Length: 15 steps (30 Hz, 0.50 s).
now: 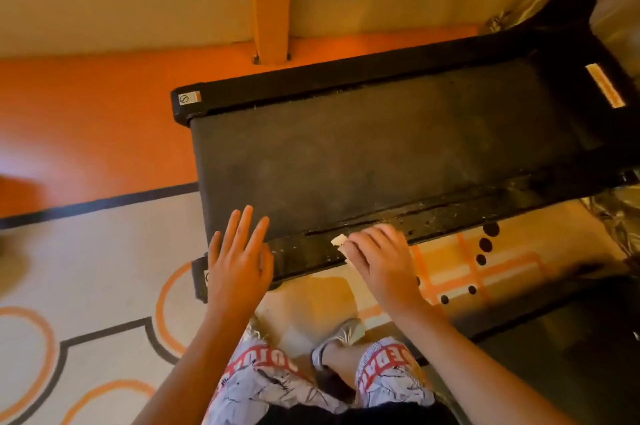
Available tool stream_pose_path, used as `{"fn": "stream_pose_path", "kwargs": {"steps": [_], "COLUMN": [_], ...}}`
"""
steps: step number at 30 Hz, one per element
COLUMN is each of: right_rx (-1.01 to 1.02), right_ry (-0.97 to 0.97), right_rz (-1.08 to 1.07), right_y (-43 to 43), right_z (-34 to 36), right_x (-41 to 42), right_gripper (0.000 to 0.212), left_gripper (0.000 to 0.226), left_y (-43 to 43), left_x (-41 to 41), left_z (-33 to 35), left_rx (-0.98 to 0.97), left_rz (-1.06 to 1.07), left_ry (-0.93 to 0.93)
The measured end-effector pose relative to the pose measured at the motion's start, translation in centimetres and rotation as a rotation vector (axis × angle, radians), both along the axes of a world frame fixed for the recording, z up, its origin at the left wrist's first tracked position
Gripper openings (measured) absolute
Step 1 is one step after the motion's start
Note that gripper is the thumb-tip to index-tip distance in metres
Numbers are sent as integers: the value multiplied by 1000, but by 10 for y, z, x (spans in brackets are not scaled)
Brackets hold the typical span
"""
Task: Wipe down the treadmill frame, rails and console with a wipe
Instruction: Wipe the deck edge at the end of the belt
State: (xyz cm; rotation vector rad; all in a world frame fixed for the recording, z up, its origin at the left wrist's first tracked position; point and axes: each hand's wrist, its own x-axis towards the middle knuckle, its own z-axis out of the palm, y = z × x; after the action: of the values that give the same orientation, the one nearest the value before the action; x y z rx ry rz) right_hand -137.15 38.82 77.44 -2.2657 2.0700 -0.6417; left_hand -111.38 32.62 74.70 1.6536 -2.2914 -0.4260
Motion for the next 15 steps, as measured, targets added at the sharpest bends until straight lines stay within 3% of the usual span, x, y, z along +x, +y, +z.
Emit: {"fn": "stream_pose_path", "kwargs": {"steps": [15], "right_rx": [99], "right_ry": [-148], "right_rz": [350], "right_y": [-99], "right_z": [-337], "right_x": [66], "right_gripper": [24], "left_gripper": [50], "left_y": [-22], "left_x": [56], "left_z": [-310], "left_rx": [35], "left_rz": [298], "left_ry": [-90]}}
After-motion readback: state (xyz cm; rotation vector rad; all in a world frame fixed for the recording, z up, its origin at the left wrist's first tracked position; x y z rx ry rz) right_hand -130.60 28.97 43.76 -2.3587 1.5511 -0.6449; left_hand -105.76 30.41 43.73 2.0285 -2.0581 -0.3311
